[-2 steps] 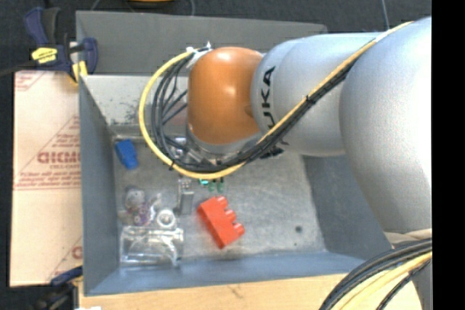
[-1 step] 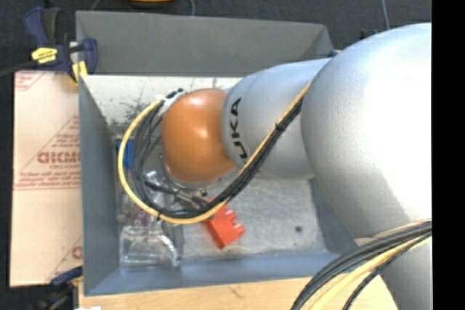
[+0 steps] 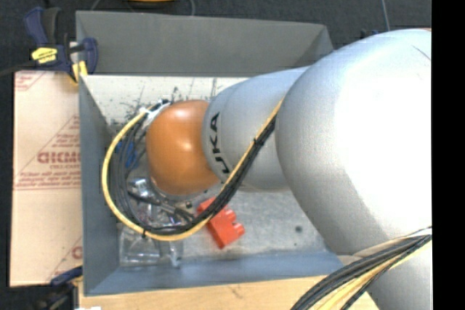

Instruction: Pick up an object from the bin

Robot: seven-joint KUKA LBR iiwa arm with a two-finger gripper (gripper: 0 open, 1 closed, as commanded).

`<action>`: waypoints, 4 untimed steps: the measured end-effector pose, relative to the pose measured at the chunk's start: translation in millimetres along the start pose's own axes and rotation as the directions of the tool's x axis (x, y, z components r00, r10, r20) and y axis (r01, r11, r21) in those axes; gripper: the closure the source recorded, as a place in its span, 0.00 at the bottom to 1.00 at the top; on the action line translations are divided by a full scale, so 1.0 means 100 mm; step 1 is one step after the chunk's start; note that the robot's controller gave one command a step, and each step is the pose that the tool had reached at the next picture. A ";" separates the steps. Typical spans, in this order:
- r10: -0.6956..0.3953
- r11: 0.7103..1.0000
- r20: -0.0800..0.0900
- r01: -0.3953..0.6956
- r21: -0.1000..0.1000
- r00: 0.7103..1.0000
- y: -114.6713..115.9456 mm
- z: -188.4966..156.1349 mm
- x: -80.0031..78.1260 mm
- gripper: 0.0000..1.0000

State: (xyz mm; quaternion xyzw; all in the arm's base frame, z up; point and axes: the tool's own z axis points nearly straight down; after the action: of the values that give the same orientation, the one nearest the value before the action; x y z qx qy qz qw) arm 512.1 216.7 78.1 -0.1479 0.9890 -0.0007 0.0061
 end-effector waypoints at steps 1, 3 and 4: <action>0.005 1.000 0.003 -0.005 -0.005 1.000 0.02 -0.05 -0.02 1.00; 0.483 0.876 -0.008 -0.483 0.000 0.876 0.21 -0.73 0.27 1.00; 0.494 0.869 -0.004 -0.495 -0.001 0.869 0.01 -1.34 0.19 1.00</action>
Offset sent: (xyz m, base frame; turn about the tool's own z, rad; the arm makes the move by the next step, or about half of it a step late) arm 0.0000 0.0000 0.0000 0.0000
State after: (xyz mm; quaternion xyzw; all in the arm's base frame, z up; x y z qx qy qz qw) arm 491.8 211.8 211.9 0.1100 0.9939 0.0017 0.0040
